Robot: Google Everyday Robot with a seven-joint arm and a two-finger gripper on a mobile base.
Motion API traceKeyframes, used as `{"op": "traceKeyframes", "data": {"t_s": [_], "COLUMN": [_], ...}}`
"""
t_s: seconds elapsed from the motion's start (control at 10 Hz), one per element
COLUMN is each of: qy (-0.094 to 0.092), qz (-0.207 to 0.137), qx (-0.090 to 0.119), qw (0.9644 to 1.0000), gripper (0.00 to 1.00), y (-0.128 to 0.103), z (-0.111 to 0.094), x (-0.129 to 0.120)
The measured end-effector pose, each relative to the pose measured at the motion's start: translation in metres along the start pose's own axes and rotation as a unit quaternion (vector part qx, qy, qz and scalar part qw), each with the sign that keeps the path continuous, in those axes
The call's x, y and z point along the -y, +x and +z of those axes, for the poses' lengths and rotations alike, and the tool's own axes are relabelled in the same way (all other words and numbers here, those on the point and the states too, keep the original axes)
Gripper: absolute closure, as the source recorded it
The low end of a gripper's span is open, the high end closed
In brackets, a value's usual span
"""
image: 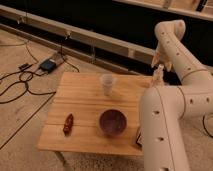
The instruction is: Place the bottle in the ceramic bowl
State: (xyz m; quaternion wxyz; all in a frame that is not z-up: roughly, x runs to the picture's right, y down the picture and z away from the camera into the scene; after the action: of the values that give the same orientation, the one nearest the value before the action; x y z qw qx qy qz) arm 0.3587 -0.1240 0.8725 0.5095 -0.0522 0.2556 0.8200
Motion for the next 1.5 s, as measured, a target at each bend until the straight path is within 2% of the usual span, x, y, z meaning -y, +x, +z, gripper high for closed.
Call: {"op": "traceKeyframes", "data": {"t_s": [0.3, 0.5, 1.0, 1.1, 1.3, 1.4, 1.5], "qy": [-0.013, -0.018, -0.013, -0.013, -0.015, -0.015, -0.016], "qz": [0.006, 0.009, 0.001, -0.002, -0.005, -0.007, -0.008], "qx": [0.043, 0.055, 0.036, 0.032, 0.024, 0.021, 0.019], "qw": [0.9990, 0.9983, 0.9993, 0.9994, 0.9996, 0.9996, 0.9997], "gripper": [0.35, 0.35, 0.35, 0.38, 0.56, 0.71, 0.82], "y": [-0.023, -0.030, -0.018, -0.016, -0.011, -0.009, -0.008], "z": [0.014, 0.022, 0.037, 0.040, 0.046, 0.048, 0.049], "x": [-0.001, 0.000, 0.000, -0.002, -0.006, -0.007, -0.007]}}
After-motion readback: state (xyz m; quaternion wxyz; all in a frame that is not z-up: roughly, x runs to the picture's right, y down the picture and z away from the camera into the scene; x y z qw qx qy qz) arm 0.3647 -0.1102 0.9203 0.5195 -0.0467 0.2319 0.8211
